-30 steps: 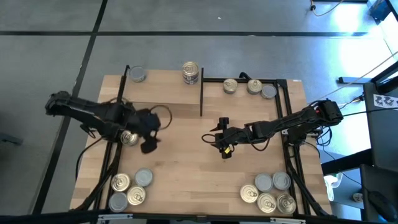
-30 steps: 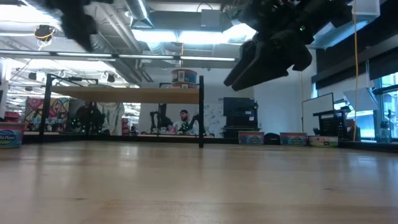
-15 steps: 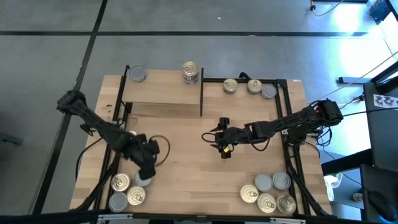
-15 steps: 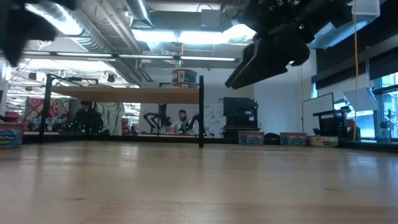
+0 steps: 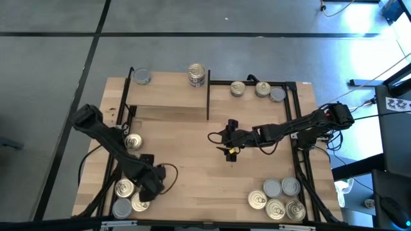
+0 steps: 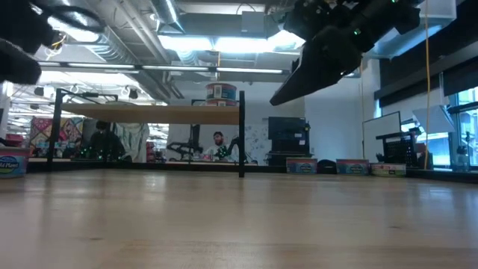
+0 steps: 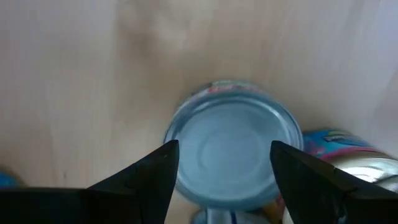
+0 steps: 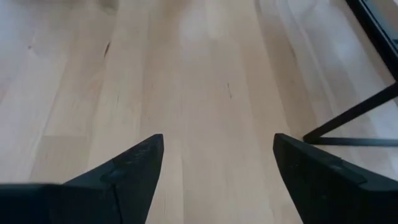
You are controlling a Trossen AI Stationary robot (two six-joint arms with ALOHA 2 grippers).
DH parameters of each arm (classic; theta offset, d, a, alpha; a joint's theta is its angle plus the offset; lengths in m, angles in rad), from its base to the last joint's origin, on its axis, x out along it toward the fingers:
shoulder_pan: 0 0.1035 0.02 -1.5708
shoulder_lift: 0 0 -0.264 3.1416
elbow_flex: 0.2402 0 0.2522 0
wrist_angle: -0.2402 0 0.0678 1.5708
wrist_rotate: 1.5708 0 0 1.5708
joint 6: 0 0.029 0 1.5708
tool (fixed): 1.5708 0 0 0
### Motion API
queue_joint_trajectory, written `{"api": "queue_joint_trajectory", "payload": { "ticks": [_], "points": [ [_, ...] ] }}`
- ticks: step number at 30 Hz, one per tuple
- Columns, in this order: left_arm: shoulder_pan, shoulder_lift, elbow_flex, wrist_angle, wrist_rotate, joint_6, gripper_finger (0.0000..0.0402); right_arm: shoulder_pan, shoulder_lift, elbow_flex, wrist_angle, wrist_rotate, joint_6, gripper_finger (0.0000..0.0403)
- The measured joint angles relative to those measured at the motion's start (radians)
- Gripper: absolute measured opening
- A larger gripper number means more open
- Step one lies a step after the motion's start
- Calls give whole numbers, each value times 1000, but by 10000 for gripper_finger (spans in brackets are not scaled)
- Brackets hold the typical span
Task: Stack canned seafood by type on shelf
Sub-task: Stack the green tuna can on top of the green tuna can on the shelf
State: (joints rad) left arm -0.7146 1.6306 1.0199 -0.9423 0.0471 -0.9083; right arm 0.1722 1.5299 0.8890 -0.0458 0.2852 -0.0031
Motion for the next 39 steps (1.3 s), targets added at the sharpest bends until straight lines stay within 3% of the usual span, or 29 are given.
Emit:
{"api": "queue_joint_trajectory", "payload": {
  "ticks": [6, 14, 19, 26, 39],
  "points": [
    [61, 47, 3, 4, -10, 144, 249, -12, 0, 0, 1, 20, -32, 305],
    [188, 44, 2, 35, -136, 294, 249, -31, 0, 0, 0, 63, -36, 305],
    [277, 47, 1, 159, -227, 430, 249, -29, 0, 0, -3, 74, -29, 305],
    [382, 50, -2, 307, -235, 558, 249, -29, 0, 0, -23, -11, -26, 305],
    [525, 91, -2, 475, -279, 781, 249, -29, 0, 0, -38, -15, -23, 305]
  ]
}}
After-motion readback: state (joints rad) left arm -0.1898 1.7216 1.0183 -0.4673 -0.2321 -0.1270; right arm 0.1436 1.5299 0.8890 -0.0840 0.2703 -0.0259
